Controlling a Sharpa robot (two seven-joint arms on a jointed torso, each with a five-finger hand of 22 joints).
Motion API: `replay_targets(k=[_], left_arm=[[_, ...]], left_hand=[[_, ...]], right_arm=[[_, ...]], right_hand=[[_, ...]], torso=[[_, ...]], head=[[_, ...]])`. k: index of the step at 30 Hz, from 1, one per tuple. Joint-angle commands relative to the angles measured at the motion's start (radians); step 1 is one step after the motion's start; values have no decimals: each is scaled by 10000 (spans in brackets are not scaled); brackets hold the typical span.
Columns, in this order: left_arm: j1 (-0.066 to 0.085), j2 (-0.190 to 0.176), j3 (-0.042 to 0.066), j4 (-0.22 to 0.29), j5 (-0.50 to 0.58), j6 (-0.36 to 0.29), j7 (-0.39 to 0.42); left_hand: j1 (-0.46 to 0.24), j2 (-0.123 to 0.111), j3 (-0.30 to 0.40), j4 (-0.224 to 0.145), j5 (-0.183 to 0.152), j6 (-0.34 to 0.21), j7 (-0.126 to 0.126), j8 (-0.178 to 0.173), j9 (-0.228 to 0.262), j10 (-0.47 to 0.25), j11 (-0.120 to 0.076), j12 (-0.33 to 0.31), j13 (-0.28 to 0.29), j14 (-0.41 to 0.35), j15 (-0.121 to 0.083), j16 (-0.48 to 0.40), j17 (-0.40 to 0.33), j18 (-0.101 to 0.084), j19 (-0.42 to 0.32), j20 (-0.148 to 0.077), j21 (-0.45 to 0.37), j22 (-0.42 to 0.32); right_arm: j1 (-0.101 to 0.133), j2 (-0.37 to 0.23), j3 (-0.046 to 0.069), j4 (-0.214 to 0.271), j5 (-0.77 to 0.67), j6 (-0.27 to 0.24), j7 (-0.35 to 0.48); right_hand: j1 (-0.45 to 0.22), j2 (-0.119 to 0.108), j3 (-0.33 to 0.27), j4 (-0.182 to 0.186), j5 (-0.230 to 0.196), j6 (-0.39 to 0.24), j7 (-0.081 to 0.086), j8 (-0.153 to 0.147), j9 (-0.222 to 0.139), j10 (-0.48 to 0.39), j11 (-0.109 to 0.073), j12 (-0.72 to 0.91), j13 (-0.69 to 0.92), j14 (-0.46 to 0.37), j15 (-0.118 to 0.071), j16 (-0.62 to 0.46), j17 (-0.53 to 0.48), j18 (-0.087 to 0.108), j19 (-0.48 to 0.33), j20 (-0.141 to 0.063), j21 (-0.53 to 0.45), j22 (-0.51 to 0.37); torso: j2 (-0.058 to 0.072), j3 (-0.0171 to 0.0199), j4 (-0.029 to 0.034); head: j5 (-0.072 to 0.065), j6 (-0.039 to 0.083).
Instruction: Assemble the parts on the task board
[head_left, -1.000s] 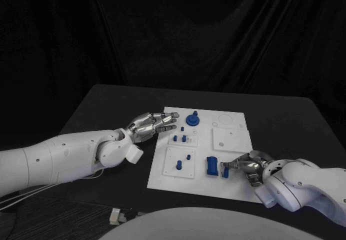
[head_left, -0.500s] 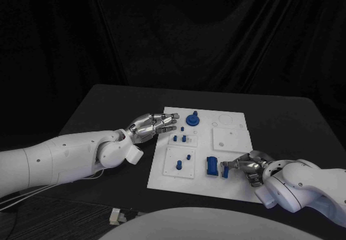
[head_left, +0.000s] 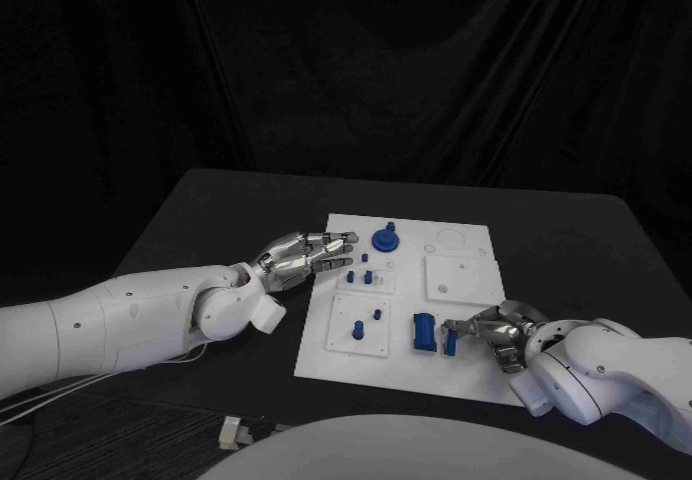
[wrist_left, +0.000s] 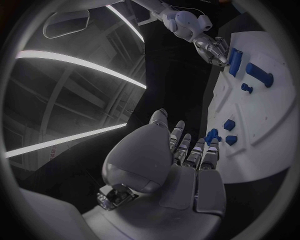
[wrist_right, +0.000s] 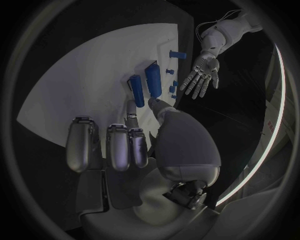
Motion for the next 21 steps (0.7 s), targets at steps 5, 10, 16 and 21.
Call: replay_targets(k=[5, 10, 16, 21], left_arm=[[-25, -28, 13, 34, 16, 120, 96], [-28, -47, 13, 40, 16, 107, 103], [-29, -70, 13, 48, 16, 95, 112], [-30, -85, 13, 56, 16, 87, 127]], left_hand=[[115, 5, 67, 18, 42, 33, 17, 54, 15, 12, 64, 9, 11, -5, 84, 45, 16, -78, 64, -18, 55, -8], [115, 5, 67, 18, 42, 33, 17, 54, 15, 12, 64, 9, 11, -5, 84, 45, 16, -78, 64, -18, 55, -8], [115, 5, 67, 18, 42, 33, 17, 54, 15, 12, 64, 9, 11, -5, 84, 45, 16, -78, 64, -18, 55, -8], [120, 1, 72, 13, 46, 41, 19, 57, 16, 16, 67, 13, 12, -7, 86, 41, 15, -84, 67, -18, 56, -8]], right_arm=[[-21, -106, 5, 123, -167, -309, 25], [-17, -226, 6, 231, -257, -403, 39], [-7, -387, 8, 373, -303, -538, 73], [9, -502, 9, 478, -385, -633, 129]], right_hand=[[-174, 27, -538, 251, 98, -79, -72, 211, 89, 1025, 6, 35, 2632, 621, 16, -17, 22, 56, 222, 22, -67, 1932], [-217, 108, -1003, 403, 109, -78, -122, 485, 224, 1025, -41, 35, 2632, 628, -19, -3, 55, 52, 232, -9, -51, 1938], [-202, 180, -1185, 484, 58, -61, -158, 651, 306, 1025, -70, 35, 2632, 634, -41, 9, 85, 48, 243, -27, -29, 1945], [-171, 205, -1224, 491, 73, -67, -168, 696, 330, 1025, -78, 35, 2632, 634, -48, 7, 80, 49, 241, -34, -35, 1943]], torso=[[0, 0, 4], [-3, -2, 1], [-5, 0, 4], [-3, 3, 0]], head=[[15, 1], [-4, 1], [3, 1], [25, 1]])
